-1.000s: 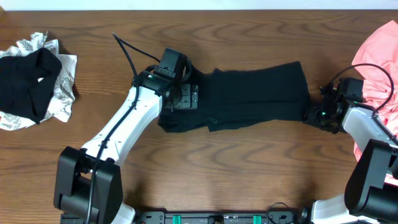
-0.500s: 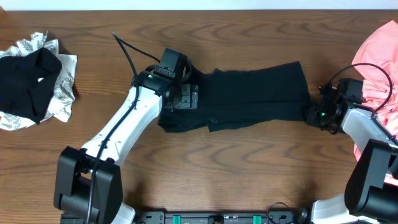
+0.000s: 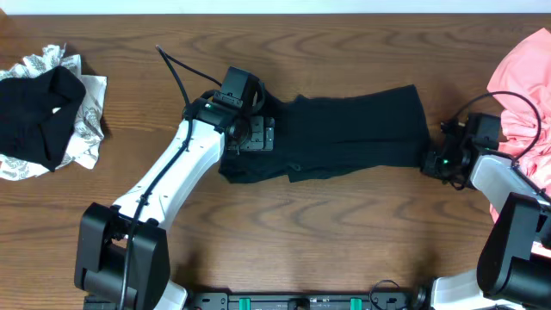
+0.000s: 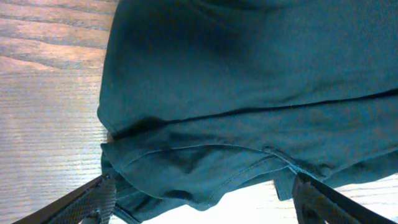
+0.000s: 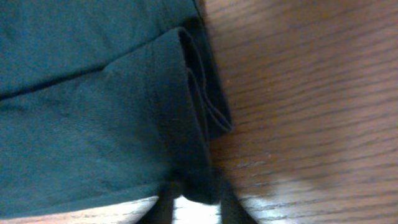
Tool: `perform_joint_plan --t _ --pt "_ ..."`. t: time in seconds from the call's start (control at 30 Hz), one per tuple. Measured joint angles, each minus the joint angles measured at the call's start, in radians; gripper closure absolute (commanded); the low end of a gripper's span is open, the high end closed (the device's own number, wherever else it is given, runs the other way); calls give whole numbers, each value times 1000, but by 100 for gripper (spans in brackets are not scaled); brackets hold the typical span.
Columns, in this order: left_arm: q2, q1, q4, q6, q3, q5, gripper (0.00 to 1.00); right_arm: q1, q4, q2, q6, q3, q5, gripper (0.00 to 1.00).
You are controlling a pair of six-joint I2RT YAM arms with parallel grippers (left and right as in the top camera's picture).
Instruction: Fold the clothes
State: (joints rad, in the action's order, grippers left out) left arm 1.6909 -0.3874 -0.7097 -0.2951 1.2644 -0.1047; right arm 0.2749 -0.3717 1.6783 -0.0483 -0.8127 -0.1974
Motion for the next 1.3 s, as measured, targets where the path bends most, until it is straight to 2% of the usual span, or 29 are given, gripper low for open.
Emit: perform_joint_plan --t 0.53,0.9,1.3 --pt "0 0 0 0 0 0 9 0 -19 -33 -52 -18 -29 99" --pt "0 0 0 0 0 0 9 0 148 -34 -200 -49 -208 99" --pt "0 0 0 0 0 0 9 0 303 -34 -350 -53 -245 99"
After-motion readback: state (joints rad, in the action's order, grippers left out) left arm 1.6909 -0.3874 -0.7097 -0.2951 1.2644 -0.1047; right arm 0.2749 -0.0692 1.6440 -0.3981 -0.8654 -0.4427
